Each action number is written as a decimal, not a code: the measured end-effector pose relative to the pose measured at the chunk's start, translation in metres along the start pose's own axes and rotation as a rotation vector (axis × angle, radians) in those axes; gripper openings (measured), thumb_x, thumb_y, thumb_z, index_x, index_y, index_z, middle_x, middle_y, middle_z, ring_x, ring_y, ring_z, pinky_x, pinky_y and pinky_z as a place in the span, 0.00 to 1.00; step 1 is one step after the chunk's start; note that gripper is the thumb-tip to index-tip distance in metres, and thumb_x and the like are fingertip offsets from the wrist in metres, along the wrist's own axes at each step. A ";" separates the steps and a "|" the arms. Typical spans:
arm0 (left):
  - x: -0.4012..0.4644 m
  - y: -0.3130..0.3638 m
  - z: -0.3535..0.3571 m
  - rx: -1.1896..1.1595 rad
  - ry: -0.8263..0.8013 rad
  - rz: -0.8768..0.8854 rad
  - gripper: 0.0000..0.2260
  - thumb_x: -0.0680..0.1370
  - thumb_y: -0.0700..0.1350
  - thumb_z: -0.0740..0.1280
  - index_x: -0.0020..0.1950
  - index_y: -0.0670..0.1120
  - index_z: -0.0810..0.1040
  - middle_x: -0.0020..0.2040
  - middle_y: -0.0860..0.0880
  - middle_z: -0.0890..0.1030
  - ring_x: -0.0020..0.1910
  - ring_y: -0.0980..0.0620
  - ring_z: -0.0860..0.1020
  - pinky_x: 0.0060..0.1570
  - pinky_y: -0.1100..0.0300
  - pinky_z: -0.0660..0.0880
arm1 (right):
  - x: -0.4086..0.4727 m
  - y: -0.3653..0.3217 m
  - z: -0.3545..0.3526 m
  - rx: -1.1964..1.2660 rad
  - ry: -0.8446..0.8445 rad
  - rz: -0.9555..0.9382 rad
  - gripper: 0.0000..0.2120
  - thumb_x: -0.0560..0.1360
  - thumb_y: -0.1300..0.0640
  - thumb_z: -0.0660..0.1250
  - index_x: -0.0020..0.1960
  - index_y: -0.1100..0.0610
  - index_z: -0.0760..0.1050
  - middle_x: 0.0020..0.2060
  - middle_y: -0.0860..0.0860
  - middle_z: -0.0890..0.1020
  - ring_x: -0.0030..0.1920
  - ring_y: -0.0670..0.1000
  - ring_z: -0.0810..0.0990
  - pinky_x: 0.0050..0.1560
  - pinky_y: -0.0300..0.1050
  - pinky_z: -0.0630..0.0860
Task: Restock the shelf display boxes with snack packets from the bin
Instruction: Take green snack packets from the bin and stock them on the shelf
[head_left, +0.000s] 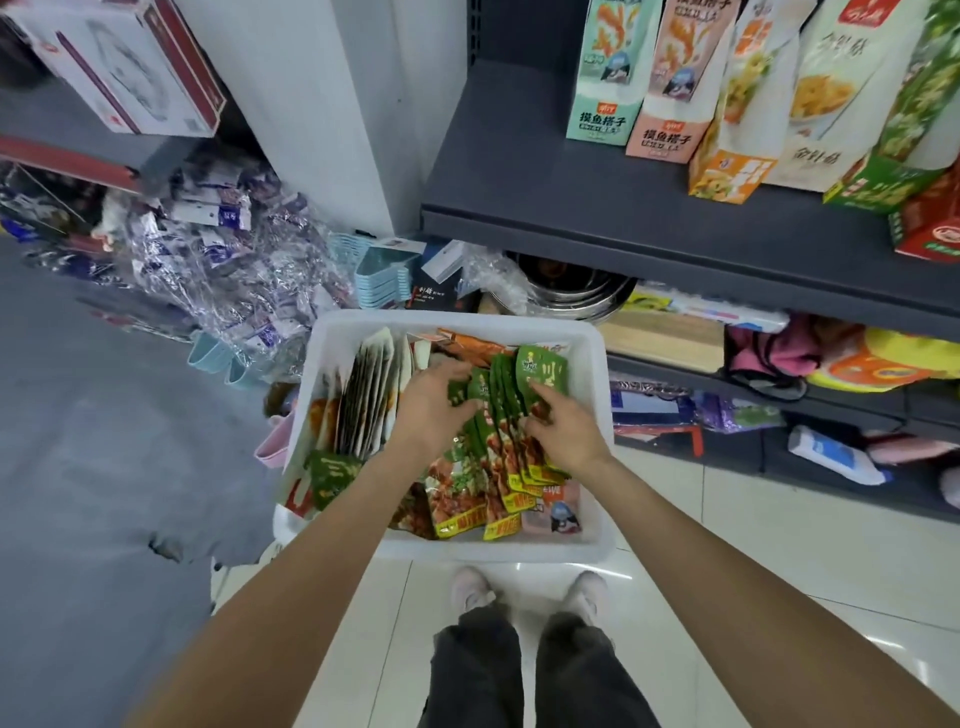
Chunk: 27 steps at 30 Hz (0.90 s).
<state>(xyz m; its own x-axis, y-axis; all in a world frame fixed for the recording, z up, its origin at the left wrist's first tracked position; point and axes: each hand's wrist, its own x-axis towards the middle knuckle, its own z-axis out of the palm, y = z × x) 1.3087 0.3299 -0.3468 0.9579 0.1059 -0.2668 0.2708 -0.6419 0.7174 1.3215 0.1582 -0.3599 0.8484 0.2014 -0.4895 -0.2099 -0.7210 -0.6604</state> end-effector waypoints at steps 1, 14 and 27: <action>0.000 0.001 -0.001 -0.014 -0.002 0.007 0.19 0.72 0.40 0.72 0.63 0.43 0.76 0.58 0.48 0.80 0.59 0.52 0.76 0.60 0.64 0.69 | -0.002 0.000 0.000 0.013 0.008 -0.009 0.28 0.77 0.60 0.65 0.75 0.53 0.61 0.70 0.52 0.70 0.66 0.53 0.72 0.63 0.40 0.67; 0.009 0.007 0.003 -0.001 -0.002 -0.077 0.19 0.75 0.42 0.70 0.65 0.43 0.74 0.57 0.46 0.80 0.56 0.50 0.77 0.55 0.62 0.71 | 0.001 0.002 0.003 0.007 0.097 0.098 0.36 0.72 0.54 0.72 0.74 0.56 0.60 0.68 0.60 0.69 0.65 0.59 0.71 0.66 0.49 0.69; 0.001 0.012 -0.013 -0.150 0.118 -0.003 0.07 0.74 0.38 0.70 0.51 0.44 0.82 0.44 0.49 0.81 0.43 0.56 0.76 0.41 0.79 0.69 | -0.006 -0.012 -0.034 0.140 0.244 0.026 0.04 0.78 0.57 0.65 0.45 0.57 0.76 0.35 0.47 0.74 0.39 0.52 0.73 0.36 0.42 0.66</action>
<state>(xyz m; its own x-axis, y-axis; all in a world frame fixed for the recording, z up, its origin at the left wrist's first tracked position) 1.3143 0.3319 -0.3301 0.9592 0.2014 -0.1982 0.2764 -0.5219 0.8070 1.3362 0.1431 -0.3294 0.9303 0.0058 -0.3667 -0.2837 -0.6222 -0.7297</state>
